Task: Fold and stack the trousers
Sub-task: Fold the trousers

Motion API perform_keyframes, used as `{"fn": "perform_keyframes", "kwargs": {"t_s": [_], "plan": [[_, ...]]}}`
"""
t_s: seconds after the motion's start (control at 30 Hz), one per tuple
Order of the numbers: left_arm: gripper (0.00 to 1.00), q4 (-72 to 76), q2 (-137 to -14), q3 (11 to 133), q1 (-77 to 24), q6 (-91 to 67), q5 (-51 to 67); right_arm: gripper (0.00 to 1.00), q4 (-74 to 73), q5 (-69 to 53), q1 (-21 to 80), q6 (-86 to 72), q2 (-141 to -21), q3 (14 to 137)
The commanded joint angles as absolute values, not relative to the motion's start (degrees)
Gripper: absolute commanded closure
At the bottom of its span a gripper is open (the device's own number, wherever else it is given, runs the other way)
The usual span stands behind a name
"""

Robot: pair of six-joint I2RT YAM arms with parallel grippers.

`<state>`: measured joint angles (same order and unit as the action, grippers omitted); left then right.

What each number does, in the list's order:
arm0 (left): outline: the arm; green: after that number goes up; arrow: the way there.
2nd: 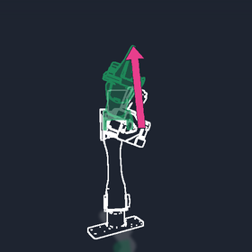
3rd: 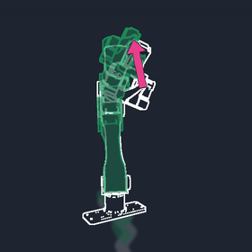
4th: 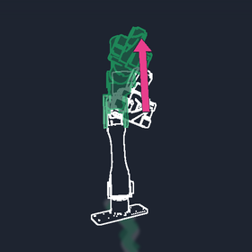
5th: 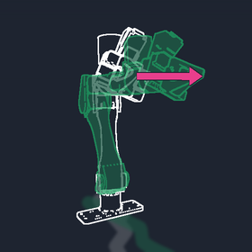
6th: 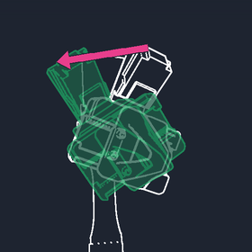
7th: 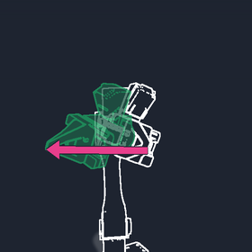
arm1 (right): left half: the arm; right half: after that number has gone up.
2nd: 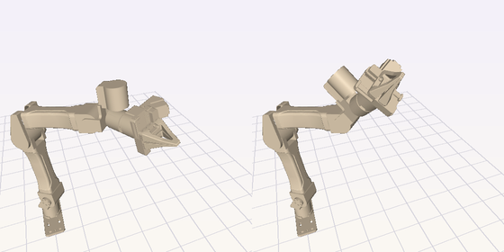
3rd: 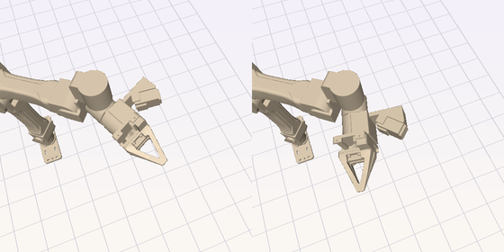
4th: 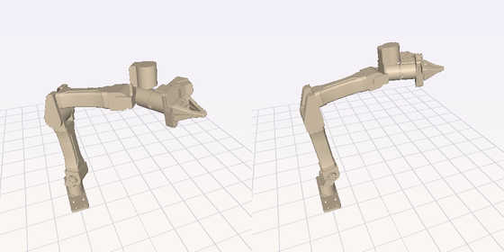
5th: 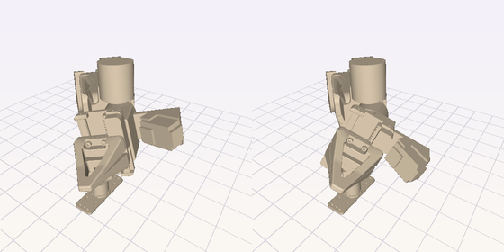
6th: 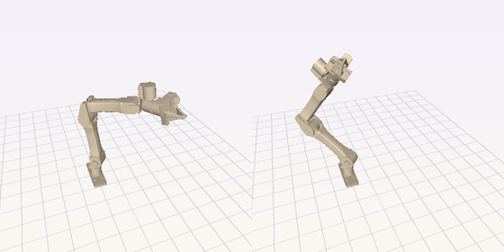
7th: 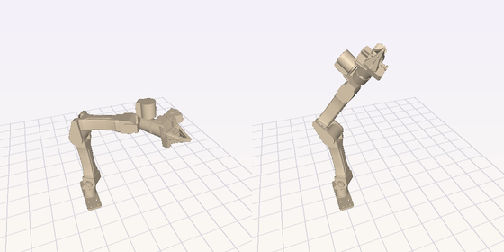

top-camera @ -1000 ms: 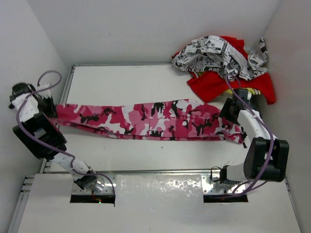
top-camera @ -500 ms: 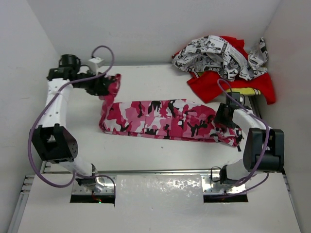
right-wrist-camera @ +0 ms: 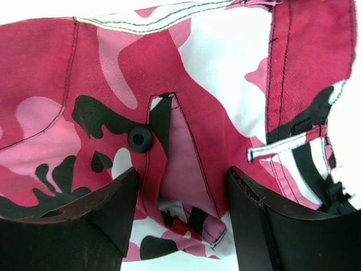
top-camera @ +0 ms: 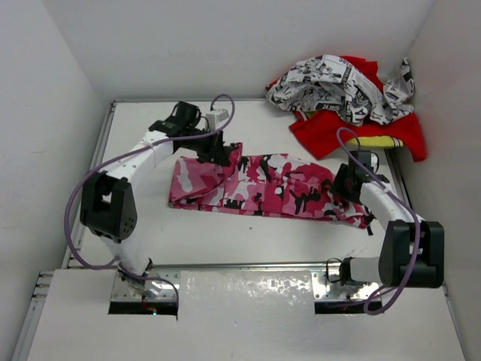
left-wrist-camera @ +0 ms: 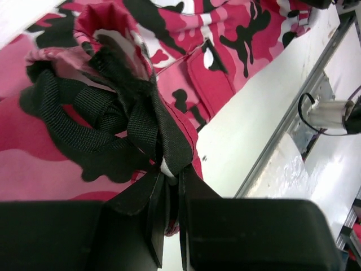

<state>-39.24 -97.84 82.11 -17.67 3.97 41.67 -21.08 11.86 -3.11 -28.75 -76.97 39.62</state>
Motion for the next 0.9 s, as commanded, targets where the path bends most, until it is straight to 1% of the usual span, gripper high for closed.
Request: {"fn": "perform_keyframes", "kwargs": {"t_s": [0.0,0.07,0.2,0.33,0.47,0.5,0.53,0.57,0.6,0.63,0.67,0.7,0.73,0.77,0.8,0.83,0.87], "plan": [[1.00,-29.5,-97.7,80.1,-23.1,-2.9,41.3,0.39,-20.8,13.4,-2.5,-30.1,-74.4,39.2],[1.00,-27.4,-98.1,78.8,-26.2,-3.5,38.5,0.39,-21.2,13.3,-2.5,-29.9,-74.4,39.5],[1.00,-18.9,-99.6,79.7,-28.9,-6.4,33.4,0.39,-21.6,12.4,-2.4,-30.0,-74.6,40.0],[1.00,-17.6,-102.3,81.7,-30.9,-6.2,29.6,0.39,-21.6,12.2,-2.3,-29.8,-74.5,40.5],[1.00,-14.5,-104.8,78.5,-33.1,-5.1,27.4,0.39,-21.2,12.0,-2.2,-30.2,-74.8,40.6],[0.82,-14.2,-105.3,77.2,-33.6,-4.2,28.6,0.39,-21.2,11.8,-2.2,-30.2,-75.0,40.7],[0.70,-14.1,-105.8,76.7,-33.8,-3.7,29.3,0.39,-21.2,11.8,-2.1,-30.2,-75.1,40.7],[0.53,-14.5,-106.6,76.4,-33.9,-2.8,30.4,0.38,-21.2,11.6,-2.1,-30.2,-75.1,40.8],[0.28,-15.3,-107.0,76.9,-34.4,-0.5,31.4,0.37,-21.2,11.2,-2.0,-29.8,-75.1,41.0],[0.17,-16.7,-107.2,77.7,-34.6,1.9,34.4,0.36,-21.4,11.2,-1.8,-29.5,-75.2,41.3],[0.13,-20.4,-107.2,79.0,-34.8,4.0,36.4,0.36,-21.6,11.2,-1.7,-29.2,-75.2,41.9],[0.05,-22.9,-107.1,82.7,-34.9,8.4,38.2,0.36,-21.7,11.2,-1.6,-28.6,-75.2,42.3],[0.00,-29.0,-106.7,85.5,-34.9,10.4,41.4,0.35,-22.0,11.1,-1.4,-28.2,-75.1,42.6],[0.00,-33.2,-106.5,88.6,-34.9,13.1,42.0,0.34,-22.3,11.0,-1.3,-27.8,-75.1,43.1],[0.00,-37.2,-106.3,95.5,-34.6,18.4,41.8,0.34,-22.7,10.9,-1.1,-27.3,-75.0,43.9],[0.00,-43.5,-105.4,98.6,-34.2,20.1,40.8,0.34,-22.9,10.9,-1.0,-27.1,-74.5,44.4],[0.00,-45.2,-104.4,101.8,-32.3,21.0,39.5,0.34,-23.0,10.9,-0.6,-26.6,-74.2,45.0]]}}
